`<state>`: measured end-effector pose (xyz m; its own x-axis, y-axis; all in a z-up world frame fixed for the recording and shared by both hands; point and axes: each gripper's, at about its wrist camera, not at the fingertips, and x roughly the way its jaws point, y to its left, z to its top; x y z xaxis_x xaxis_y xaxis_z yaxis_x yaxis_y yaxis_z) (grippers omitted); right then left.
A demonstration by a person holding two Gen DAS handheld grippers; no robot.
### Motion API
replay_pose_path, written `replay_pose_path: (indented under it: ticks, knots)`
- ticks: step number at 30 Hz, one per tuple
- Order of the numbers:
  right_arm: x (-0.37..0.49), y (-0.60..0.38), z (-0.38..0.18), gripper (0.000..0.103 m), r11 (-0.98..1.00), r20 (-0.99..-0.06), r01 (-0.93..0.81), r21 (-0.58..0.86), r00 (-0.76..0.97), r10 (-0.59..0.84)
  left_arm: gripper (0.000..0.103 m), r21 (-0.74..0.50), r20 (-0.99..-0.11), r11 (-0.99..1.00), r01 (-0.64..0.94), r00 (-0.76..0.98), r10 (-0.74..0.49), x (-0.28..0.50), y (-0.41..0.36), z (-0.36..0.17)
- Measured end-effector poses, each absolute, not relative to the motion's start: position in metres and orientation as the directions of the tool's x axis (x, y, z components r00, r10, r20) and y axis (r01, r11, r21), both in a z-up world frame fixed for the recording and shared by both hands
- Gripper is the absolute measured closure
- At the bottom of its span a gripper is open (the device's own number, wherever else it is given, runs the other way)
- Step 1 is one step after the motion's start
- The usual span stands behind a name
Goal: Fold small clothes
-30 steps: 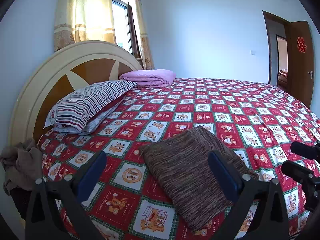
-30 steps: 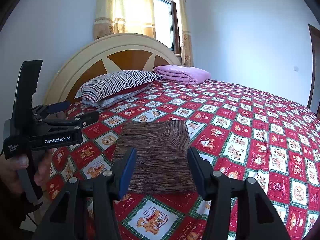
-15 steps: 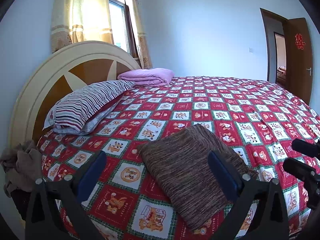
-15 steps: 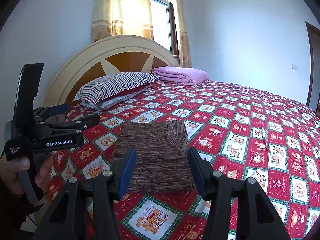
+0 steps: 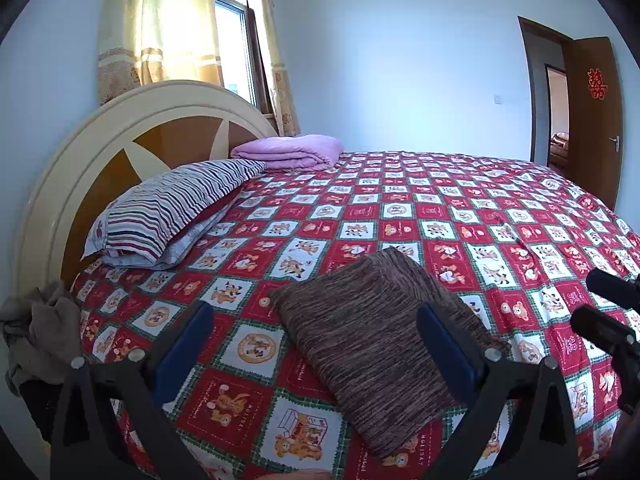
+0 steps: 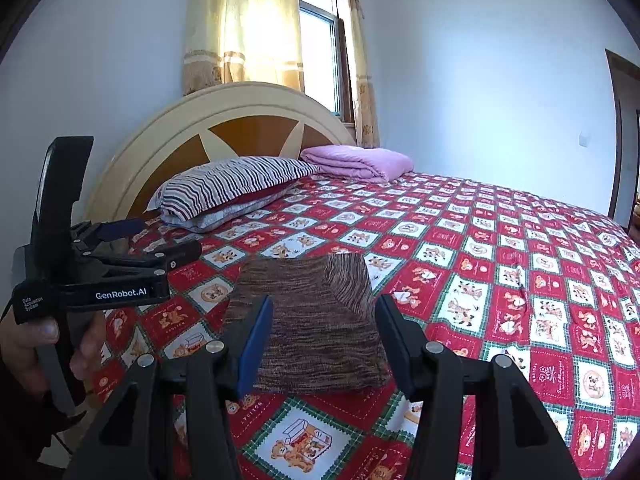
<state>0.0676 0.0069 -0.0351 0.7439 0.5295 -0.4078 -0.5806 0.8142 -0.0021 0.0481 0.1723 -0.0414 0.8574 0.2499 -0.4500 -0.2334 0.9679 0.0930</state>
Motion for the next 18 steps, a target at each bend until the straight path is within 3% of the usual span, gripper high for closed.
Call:
replay_pose_path:
  ticks: [18]
  knots:
    - [0.065,0.005,-0.037,0.048,0.816,-0.407,-0.578,-0.001,0.745,0.528,0.0,0.117,-0.452,0.96,-0.256,0.847,0.281,0.052,0.182,-0.04]
